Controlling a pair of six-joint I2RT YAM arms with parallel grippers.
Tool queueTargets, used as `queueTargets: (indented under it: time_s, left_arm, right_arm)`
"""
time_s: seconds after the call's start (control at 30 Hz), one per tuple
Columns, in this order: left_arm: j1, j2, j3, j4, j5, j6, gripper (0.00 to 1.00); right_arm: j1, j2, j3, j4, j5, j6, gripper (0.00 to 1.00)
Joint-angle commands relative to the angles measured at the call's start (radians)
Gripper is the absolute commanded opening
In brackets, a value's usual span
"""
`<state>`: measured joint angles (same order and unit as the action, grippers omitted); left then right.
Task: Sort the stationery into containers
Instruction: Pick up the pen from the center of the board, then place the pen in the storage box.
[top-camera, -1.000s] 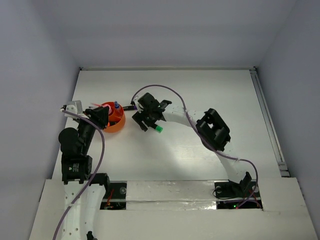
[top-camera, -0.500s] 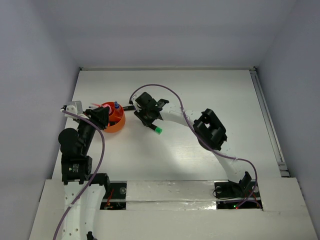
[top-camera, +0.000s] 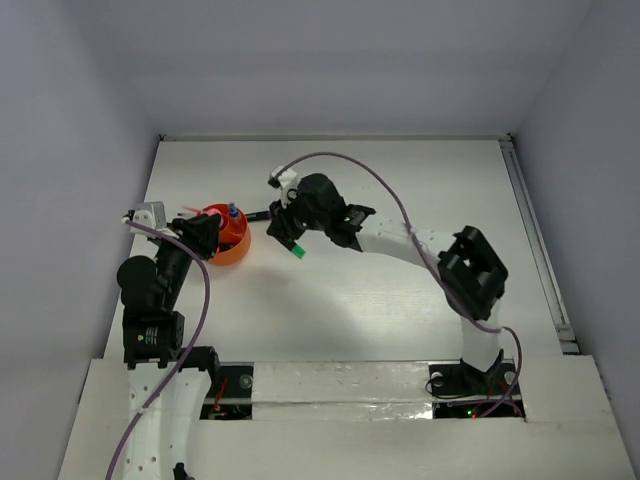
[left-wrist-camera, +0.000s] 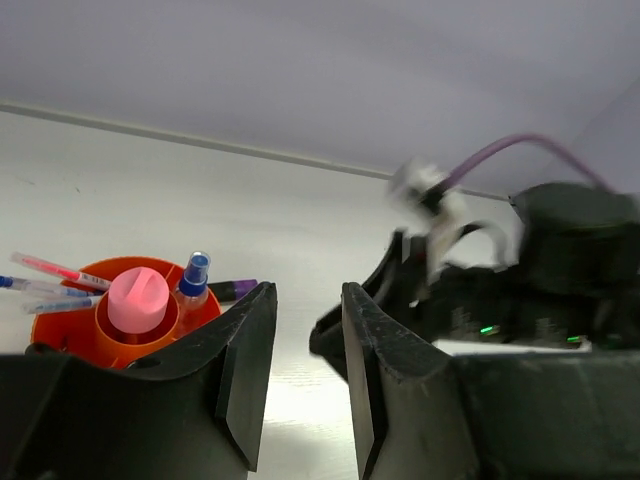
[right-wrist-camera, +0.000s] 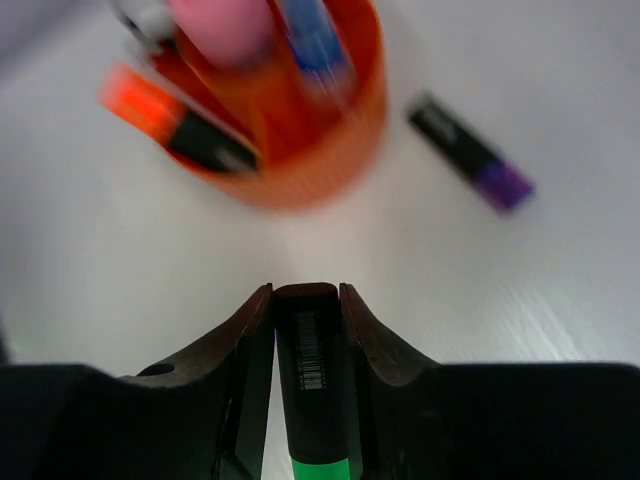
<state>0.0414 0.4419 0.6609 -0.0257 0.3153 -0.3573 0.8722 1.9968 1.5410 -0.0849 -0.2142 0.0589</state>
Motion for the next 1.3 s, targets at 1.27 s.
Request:
queueTargets:
  time_s: [1.27]
  left_arm:
    - [0.015, 0.067, 0.040, 0.017, -0.028, 0.009, 0.29]
  right_arm:
    - [0.030, 0.508, 0.298, 1.335, -0.238, 0.590, 0.00]
